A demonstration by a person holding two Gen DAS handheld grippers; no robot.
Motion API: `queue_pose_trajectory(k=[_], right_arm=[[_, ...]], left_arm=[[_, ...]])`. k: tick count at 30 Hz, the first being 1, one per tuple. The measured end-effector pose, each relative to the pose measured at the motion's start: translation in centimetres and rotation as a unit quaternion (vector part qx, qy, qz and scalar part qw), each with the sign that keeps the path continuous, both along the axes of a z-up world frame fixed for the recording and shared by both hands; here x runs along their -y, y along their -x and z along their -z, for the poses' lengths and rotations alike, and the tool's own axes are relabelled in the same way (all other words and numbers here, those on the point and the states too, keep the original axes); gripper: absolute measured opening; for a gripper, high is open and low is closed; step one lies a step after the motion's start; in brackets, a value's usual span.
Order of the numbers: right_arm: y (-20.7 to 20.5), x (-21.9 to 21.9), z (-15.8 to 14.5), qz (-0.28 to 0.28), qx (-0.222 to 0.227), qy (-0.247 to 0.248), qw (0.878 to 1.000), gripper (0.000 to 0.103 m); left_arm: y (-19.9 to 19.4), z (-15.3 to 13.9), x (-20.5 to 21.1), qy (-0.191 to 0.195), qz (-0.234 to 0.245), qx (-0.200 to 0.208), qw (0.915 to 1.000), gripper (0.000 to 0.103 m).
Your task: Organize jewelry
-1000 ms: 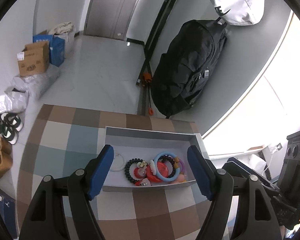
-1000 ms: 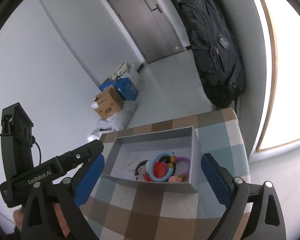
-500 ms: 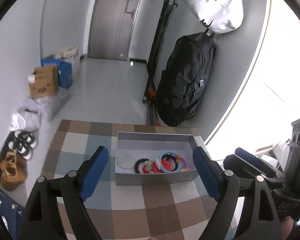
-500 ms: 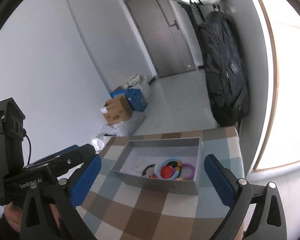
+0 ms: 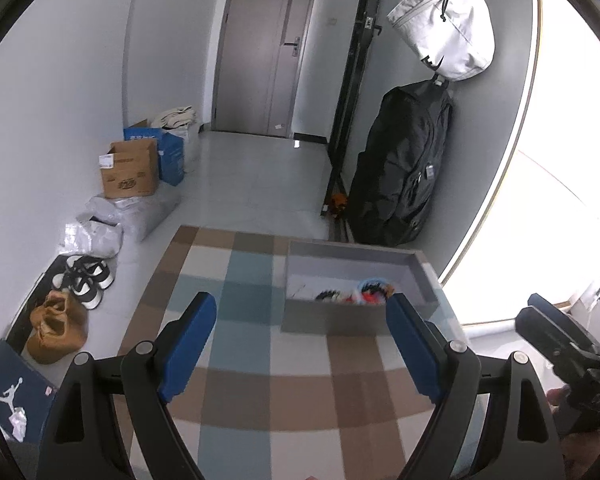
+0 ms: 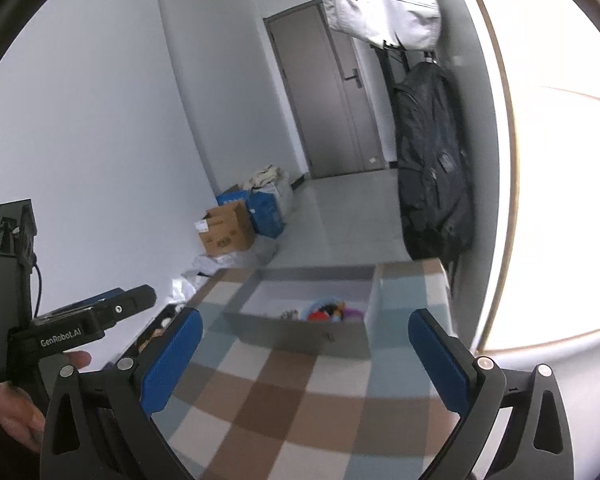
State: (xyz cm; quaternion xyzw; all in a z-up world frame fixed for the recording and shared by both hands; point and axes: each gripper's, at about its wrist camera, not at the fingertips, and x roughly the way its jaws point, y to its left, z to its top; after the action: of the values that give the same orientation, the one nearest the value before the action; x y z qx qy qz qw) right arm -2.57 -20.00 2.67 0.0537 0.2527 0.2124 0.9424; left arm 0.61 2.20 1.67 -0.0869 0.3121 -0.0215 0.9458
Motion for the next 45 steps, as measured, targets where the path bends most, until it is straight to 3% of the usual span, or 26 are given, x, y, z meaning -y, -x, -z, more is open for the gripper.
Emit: queue_pose_trajectory(k=[9,45], right_arm=[[2.0,-0.2,0.1,-0.005,0.031,0.016,0.999,0.103],[1.9,-0.4,0.7,-0.004,0.023,0.028,0.999,0.103]], left_arm=[[1.0,0.6,0.6,-0.013,0.0,0.003,0.9999,0.084],[1.9,0.8,1.4,-0.021,0.016,0.007,0.9996,0.084]])
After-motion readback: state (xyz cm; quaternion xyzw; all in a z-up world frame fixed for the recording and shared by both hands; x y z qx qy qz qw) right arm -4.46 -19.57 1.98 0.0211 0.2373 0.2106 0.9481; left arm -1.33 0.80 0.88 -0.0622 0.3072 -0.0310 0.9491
